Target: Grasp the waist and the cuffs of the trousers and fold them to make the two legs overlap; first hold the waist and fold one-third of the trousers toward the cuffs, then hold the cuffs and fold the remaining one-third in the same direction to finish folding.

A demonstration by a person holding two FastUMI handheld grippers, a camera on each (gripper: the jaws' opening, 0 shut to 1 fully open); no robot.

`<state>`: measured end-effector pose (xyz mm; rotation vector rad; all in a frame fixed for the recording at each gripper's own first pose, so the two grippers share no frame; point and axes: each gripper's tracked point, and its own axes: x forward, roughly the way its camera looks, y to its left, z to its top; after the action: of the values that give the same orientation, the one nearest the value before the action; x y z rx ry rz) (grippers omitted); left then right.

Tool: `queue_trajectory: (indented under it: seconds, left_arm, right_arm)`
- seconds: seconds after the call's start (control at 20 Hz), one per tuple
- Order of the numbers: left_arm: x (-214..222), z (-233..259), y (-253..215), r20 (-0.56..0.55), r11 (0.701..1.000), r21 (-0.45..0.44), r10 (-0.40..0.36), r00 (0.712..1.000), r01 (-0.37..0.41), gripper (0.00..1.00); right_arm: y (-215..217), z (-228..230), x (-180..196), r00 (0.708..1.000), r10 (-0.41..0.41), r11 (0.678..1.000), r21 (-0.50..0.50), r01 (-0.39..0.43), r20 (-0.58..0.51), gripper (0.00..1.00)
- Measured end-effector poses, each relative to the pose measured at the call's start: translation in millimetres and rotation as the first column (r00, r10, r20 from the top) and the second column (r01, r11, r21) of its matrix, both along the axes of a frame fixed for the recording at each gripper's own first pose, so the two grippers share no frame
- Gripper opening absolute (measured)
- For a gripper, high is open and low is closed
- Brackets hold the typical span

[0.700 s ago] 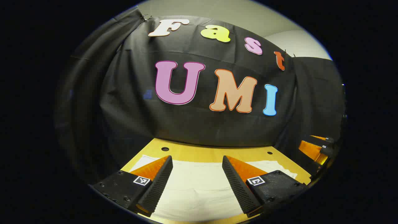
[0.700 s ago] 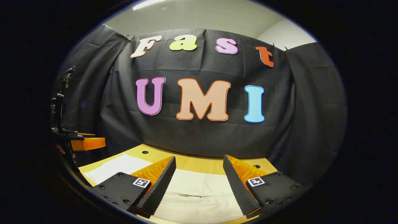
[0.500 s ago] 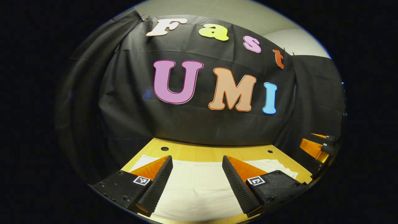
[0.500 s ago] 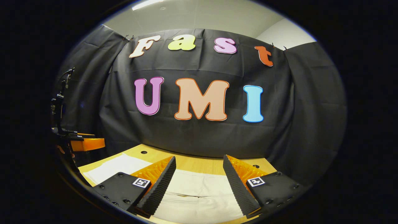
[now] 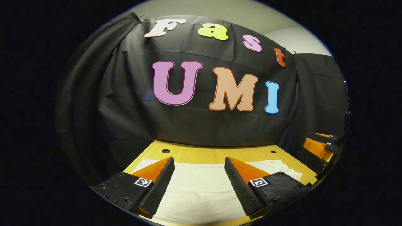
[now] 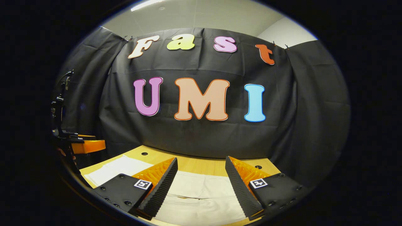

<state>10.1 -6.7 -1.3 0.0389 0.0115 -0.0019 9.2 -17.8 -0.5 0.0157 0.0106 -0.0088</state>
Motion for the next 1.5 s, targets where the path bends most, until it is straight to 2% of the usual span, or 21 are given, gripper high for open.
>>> queue_trajectory:
  seconds: [0.35, 0.6, 0.8, 0.95, 1.1, 1.15, 1.3, 1.5]
  left_arm:
    - [4.4, -24.0, 14.8, -0.074, 1.0, 0.026, -0.015, 0.997, 0.017, 0.97]
    - [3.1, -54.5, 19.4, -0.182, 0.99, 0.079, -0.099, 0.978, 0.115, 0.97]
    - [-2.3, -82.1, 21.4, -0.292, 0.965, 0.11, -0.195, 0.936, 0.236, 0.97]
    - [-11.5, -109.1, 28.7, -0.396, 0.927, 0.162, -0.253, 0.883, 0.338, 0.98]
    - [-26.3, -143.1, 36.7, -0.511, 0.869, 0.2, -0.302, 0.805, 0.453, 0.98]
    - [-31.9, -154.5, 40.1, -0.55, 0.848, 0.198, -0.319, 0.772, 0.492, 0.97]
    - [-53.9, -193.8, 53.4, -0.69, 0.774, 0.199, -0.325, 0.647, 0.601, 0.95]
    - [-74.9, -221.8, 79.7, -0.811, 0.686, 0.191, -0.293, 0.506, 0.702, 0.94]
  right_arm:
    - [-11.0, -7.8, -4.0, 0.999, -0.037, 0.999, 0.007, 0.037, -0.021, 0.98]
    - [-20.8, -17.7, -8.5, 0.996, -0.079, 0.997, 0.002, 0.079, -0.047, 0.97]
    - [-26.8, -23.2, -16.8, 0.992, -0.111, 0.994, 0.009, 0.112, -0.063, 0.97]
    - [-32.2, -31.6, -22.6, 0.986, -0.145, 0.989, 0.008, 0.147, -0.083, 0.97]
    - [-36.5, -38.3, -29.3, 0.98, -0.172, 0.985, 0.014, 0.174, -0.095, 0.98]
    - [-37.8, -40.4, -30.6, 0.979, -0.181, 0.983, 0.013, 0.183, -0.098, 0.97]
    - [-44.1, -48.2, -31.7, 0.972, -0.203, 0.979, 0.001, 0.205, -0.117, 0.98]
    - [-49.5, -56.2, -29.7, 0.967, -0.218, 0.976, -0.013, 0.219, -0.134, 0.98]
